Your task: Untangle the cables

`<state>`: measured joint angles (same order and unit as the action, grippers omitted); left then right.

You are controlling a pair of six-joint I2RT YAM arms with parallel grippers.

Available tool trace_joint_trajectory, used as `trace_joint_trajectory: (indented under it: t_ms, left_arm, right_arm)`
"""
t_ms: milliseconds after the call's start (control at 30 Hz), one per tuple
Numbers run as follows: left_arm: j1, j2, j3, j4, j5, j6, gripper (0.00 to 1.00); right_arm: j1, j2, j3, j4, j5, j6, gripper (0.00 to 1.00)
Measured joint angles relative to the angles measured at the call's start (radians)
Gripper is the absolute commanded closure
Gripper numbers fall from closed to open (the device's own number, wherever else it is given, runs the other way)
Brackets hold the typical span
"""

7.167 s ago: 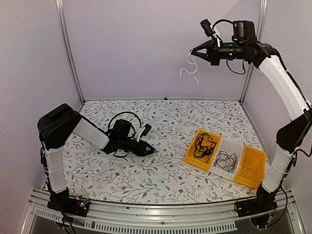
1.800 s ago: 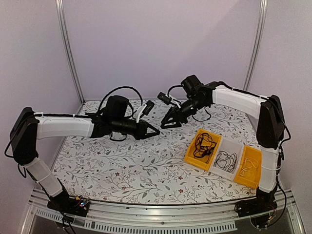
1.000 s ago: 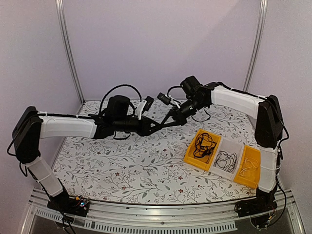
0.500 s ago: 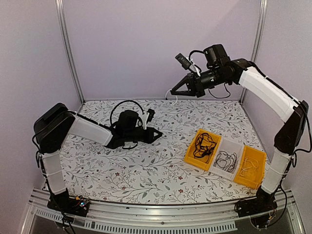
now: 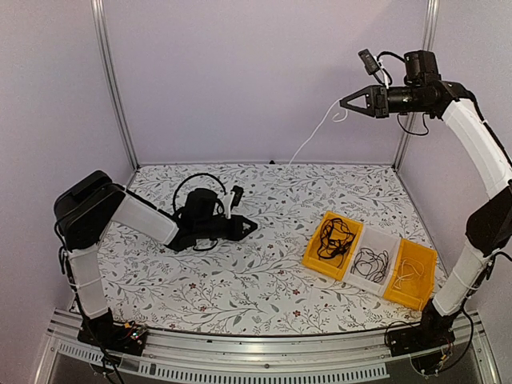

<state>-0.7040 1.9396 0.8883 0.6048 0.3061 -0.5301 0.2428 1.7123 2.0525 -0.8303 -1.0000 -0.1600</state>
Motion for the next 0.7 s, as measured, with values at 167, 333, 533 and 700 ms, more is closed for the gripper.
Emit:
trace_joint_trajectory:
  t_ms: [167, 333, 533, 700]
  left_arm:
    - [0.032, 0.016, -0.005, -0.064, 0.004, -0.018, 0.78]
    - [0.041, 0.036, -0.005, -0.121, 0.004, -0.016, 0.75]
    - [0.042, 0.036, 0.013, -0.173, 0.01, 0.001, 0.72]
    - [0.042, 0.035, 0.051, -0.226, 0.021, 0.024, 0.71]
  right_arm:
    - [-0.172, -0.071, 0.003, 0.009, 0.012, 0.01, 1.0]
    - [-0.354, -0.142, 0.019, 0.038, 0.018, 0.017, 1.0]
    - [-0.52, -0.193, 0.01, 0.025, 0.02, -0.013, 1.0]
    - [-0.606, -0.247, -0.048, -0.04, 0.029, -0.092, 1.0]
